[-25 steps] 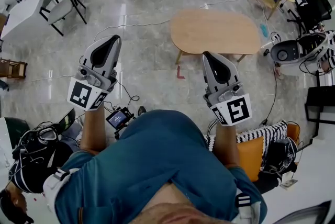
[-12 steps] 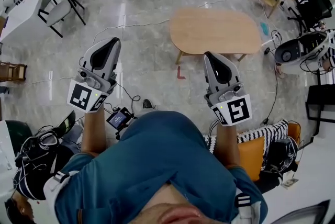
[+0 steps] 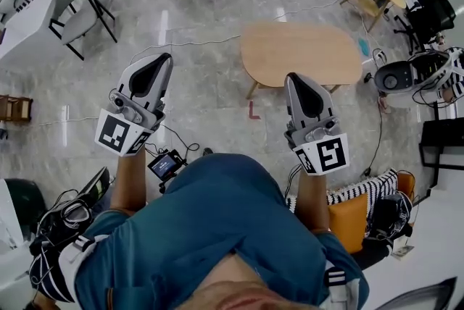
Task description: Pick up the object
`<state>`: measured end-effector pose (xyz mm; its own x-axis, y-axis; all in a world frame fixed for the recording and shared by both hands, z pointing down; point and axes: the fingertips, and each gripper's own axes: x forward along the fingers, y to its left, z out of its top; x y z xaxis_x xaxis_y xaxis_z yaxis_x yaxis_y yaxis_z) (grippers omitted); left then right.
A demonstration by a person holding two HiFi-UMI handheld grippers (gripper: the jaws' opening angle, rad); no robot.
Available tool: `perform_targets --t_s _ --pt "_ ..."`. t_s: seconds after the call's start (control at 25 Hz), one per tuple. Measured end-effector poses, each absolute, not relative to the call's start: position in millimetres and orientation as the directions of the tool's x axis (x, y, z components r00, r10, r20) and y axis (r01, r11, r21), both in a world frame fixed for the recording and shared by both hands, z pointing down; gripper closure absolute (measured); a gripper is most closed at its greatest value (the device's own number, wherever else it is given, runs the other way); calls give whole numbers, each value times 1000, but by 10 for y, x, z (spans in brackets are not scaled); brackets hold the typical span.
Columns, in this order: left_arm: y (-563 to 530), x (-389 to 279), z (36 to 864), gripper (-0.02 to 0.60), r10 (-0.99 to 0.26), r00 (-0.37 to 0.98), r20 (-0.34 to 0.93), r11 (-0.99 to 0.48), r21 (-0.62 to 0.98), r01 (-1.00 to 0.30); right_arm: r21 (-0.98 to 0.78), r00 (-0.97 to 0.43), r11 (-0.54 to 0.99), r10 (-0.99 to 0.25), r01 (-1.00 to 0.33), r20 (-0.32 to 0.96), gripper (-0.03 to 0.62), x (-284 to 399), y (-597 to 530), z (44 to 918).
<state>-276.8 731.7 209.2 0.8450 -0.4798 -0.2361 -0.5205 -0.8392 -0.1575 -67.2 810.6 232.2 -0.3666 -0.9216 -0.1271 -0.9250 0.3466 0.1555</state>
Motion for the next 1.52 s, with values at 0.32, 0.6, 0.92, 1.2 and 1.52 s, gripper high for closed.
perform_targets --t_s 0.32,0.6,0.92,1.2,1.52 --pt "7005 -2916 2161 577 -474 846 -244 -849 -128 -513 159 -378 359 -919 -920 -110 580 -900 7760 2350" --pt "6463 -2963 2370 577 -508 834 -214 -838 -100 -536 143 -403 388 -911 -911 -94 580 -920 7157 2481" --pt "6142 -2348 2236 577 -547 808 -218 -804 -131 -580 145 -499 482 -859 -864 -113 580 -451 6610 2400" --pt "5881 -1924 2354 577 -582 788 -203 -778 -146 -612 135 -544 529 -832 -838 -113 580 -43 6287 2546" --pt "5552 -1976 2378 577 -601 774 -199 -763 -149 -630 118 -556 545 -825 -830 -102 580 -61 5916 2635"
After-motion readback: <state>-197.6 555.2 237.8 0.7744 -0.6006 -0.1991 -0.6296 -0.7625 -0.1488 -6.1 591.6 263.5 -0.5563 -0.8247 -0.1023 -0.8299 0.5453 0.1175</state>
